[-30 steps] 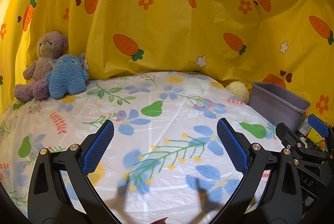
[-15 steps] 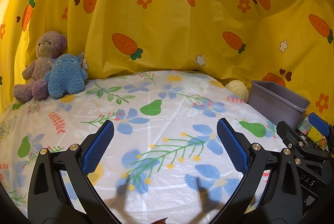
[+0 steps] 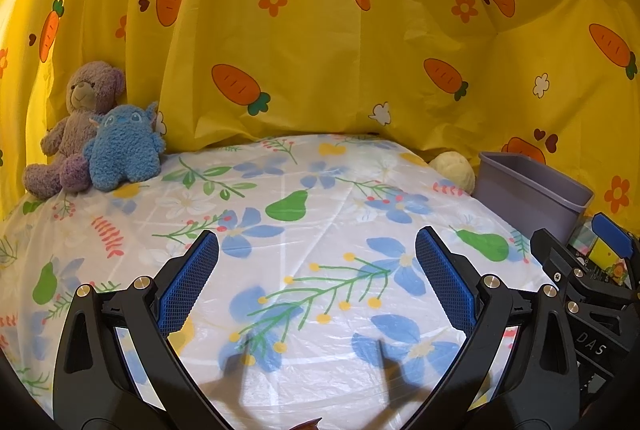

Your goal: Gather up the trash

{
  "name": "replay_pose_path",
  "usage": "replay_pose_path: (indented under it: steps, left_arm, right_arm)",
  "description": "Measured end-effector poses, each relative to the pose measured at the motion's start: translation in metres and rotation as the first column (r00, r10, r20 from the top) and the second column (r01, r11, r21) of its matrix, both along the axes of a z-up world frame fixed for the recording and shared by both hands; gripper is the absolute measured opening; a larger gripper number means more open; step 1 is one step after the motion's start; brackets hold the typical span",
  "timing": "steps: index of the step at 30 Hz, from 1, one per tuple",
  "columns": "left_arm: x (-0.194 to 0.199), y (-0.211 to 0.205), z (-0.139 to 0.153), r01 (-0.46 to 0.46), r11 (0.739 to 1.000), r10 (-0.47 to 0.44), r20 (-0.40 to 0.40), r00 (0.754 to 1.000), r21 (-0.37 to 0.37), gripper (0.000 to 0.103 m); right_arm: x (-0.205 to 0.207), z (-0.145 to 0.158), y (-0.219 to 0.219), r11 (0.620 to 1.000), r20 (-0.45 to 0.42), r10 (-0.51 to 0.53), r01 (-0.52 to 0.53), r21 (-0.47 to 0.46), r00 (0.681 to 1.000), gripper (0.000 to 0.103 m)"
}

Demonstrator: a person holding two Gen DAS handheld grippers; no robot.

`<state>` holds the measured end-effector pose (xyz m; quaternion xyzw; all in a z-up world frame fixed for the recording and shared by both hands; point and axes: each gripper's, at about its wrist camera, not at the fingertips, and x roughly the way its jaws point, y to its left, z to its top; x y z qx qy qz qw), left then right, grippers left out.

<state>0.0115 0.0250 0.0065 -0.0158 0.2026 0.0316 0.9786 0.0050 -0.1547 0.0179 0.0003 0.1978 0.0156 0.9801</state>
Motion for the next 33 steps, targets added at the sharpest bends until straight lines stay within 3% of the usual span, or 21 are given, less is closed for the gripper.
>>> replay_pose_path:
  steps: [20, 26, 33]
  left_arm:
    - [-0.0018, -0.0030, 0.0000, 0.027, 0.999, -0.027, 0.008, 1.000, 0.021, 0.097]
    - [-0.0023, -0.0030, -0.0014, 0.044, 0.999, -0.044, 0.006, 0.999, 0.028, 0.083]
    - [-0.0025, -0.0032, -0.0023, 0.044, 0.999, -0.044, 0.001, 0.999, 0.028, 0.083]
  right_arm:
    - [-0.0006, -0.0008, 0.0006, 1.000, 0.000, -0.002, 0.002, 0.003, 1.000, 0.097]
    - [-0.0005, -0.0011, 0.0009, 1.000, 0.001, -0.004, 0.004, 0.002, 1.000, 0.097]
    - [-0.0005, -0.0012, 0.0006, 1.000, 0.001, -0.002, 0.002, 0.002, 1.000, 0.097]
